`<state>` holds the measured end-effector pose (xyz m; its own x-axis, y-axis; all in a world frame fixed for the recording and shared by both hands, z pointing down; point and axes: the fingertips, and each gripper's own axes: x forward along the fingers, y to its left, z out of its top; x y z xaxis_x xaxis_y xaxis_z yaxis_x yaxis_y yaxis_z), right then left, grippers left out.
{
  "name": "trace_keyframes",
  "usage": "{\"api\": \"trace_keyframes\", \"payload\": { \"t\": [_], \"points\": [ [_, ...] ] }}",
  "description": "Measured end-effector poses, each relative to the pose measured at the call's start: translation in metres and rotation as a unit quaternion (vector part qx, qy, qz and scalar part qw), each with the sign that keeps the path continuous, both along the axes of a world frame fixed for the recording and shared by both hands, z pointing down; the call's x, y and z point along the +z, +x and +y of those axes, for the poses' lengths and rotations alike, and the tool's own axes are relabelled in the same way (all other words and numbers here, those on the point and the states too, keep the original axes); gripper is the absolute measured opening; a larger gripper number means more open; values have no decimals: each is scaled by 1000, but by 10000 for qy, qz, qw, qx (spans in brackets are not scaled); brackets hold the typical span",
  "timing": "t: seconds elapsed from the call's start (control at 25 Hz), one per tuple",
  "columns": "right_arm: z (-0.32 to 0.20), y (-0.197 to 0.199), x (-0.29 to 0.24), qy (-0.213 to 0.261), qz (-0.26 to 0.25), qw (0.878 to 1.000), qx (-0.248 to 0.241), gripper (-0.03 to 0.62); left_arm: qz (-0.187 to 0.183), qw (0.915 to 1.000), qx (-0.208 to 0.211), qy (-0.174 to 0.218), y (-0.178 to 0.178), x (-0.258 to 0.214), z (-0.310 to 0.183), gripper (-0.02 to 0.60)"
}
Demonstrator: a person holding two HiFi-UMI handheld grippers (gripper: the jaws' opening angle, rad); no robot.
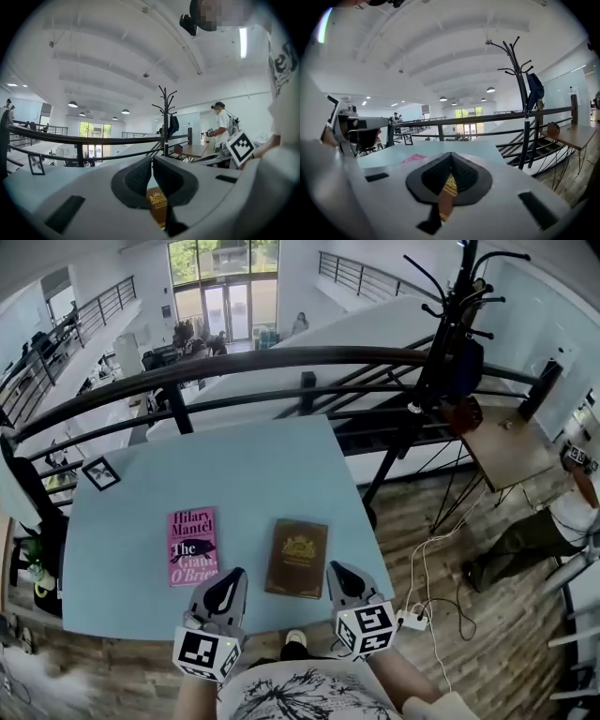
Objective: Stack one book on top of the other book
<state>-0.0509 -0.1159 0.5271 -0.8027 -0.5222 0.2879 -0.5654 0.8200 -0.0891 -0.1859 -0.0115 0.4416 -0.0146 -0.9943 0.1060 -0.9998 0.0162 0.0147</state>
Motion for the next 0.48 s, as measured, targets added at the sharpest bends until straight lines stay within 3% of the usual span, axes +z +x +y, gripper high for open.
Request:
{"api": "trace_keyframes", "payload": {
  "t": [0.36, 0.44, 0.48],
  "points": [
    [-44, -10, 75, -1010, 580, 9932, -55, -1, 128, 9994, 317, -33, -8, 33, -62, 14],
    [-45, -17, 93, -1415, 657, 9876, -161, 136, 226, 9989, 390, -86, -13, 42, -72, 14],
    [-45, -20, 101, -1632, 680, 9841, -187, 152, 260, 9987, 435, -94, -15, 45, -77, 14]
  ]
}}
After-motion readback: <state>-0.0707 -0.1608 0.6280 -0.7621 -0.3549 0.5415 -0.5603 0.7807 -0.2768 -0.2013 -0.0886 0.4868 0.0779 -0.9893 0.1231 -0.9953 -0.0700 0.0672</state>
